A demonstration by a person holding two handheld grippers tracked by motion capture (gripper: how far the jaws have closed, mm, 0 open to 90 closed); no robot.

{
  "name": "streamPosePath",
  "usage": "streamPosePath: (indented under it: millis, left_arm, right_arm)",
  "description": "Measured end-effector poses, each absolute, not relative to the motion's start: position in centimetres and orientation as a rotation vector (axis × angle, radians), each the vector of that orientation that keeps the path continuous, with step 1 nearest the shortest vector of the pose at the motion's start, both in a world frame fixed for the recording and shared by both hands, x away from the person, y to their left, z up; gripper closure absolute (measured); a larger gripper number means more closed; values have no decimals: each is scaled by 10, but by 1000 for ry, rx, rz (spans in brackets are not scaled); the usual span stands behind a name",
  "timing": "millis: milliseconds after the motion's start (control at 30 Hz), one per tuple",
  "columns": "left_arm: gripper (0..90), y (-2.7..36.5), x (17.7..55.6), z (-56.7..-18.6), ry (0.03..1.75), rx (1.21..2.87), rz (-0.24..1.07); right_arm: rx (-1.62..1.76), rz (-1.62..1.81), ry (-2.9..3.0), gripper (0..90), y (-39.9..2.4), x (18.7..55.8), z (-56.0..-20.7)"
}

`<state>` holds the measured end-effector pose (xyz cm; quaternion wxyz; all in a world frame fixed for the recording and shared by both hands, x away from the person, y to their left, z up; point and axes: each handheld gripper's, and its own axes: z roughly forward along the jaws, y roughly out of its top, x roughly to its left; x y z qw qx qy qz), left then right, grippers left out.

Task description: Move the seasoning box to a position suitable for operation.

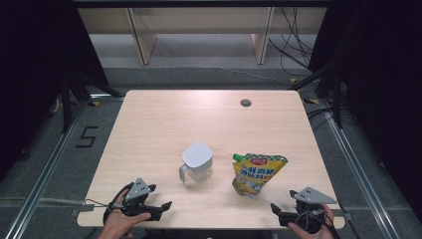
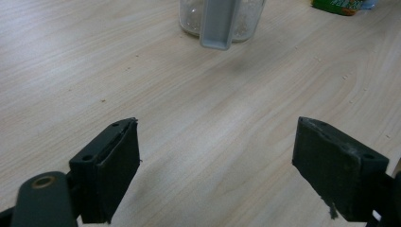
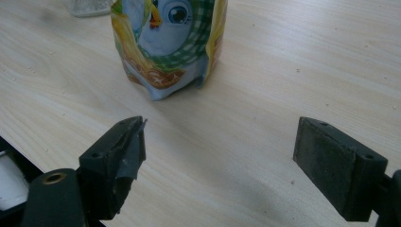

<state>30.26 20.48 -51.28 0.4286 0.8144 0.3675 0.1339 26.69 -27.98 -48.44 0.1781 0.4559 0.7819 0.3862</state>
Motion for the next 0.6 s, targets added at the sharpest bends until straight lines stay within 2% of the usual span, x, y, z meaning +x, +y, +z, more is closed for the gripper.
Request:
streamPosePath:
  millis: [333,467,600]
  left_arm:
    - [154,202,306,-507,920,2054,354]
    - [155,192,310,-505,928,2013,351]
    - [166,187,314,-501,887,2054,360]
  right_arm:
    - [1283,1104,2213,220,-281,267,-484]
    - [1289,1103,2213,221,-280,267,-483]
    - [1278,1089,2206,221,-276,266,-482]
